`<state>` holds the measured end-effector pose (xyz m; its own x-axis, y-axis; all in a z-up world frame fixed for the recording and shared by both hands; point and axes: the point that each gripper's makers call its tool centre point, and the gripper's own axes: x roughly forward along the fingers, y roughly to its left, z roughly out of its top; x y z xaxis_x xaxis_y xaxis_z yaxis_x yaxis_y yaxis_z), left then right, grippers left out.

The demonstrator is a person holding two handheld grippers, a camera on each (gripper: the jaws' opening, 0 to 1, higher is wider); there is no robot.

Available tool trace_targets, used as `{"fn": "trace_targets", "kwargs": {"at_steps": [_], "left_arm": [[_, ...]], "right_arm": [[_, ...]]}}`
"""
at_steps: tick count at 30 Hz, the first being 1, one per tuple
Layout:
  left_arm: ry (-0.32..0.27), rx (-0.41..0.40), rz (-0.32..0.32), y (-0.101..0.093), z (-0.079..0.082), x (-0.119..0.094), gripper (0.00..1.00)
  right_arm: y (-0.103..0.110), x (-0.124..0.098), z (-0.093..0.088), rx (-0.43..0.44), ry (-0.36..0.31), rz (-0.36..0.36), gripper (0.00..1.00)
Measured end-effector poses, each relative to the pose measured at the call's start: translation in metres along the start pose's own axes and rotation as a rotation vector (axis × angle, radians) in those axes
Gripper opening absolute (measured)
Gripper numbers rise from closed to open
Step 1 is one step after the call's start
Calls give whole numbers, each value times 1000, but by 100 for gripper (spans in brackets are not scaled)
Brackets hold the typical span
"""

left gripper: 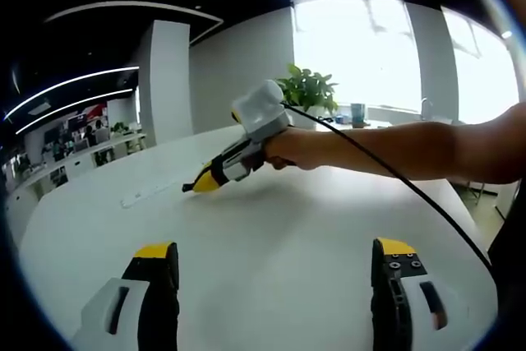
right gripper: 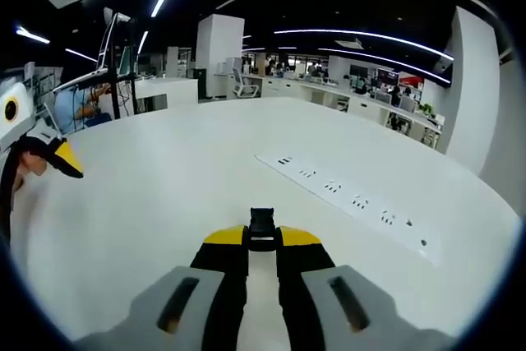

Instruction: Snap the two parts of the plastic buckle together until the buckle closes and remains connected.

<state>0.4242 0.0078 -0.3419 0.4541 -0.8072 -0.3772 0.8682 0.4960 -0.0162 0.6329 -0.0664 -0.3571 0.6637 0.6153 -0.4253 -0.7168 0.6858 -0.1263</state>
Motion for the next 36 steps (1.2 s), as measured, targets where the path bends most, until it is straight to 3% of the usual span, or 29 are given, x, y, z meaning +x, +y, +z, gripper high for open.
{"fn": "trace_targets", "kwargs": {"at_steps": [10,18,21,36], "left_arm": [[6,-1,1,0,-2,0,99],[13,-14,9,2,-3,1,99],[13,-11,9,3,-3,1,99],[18,-10,9,4,-5,2,99]], "right_arm": [[8,0,2,-5,-3,28,12],[3,2,3,-12,-3,34,12],[11,3,2,-31,-18,77,12],[11,5,-1,-39,-12,84,12]]}}
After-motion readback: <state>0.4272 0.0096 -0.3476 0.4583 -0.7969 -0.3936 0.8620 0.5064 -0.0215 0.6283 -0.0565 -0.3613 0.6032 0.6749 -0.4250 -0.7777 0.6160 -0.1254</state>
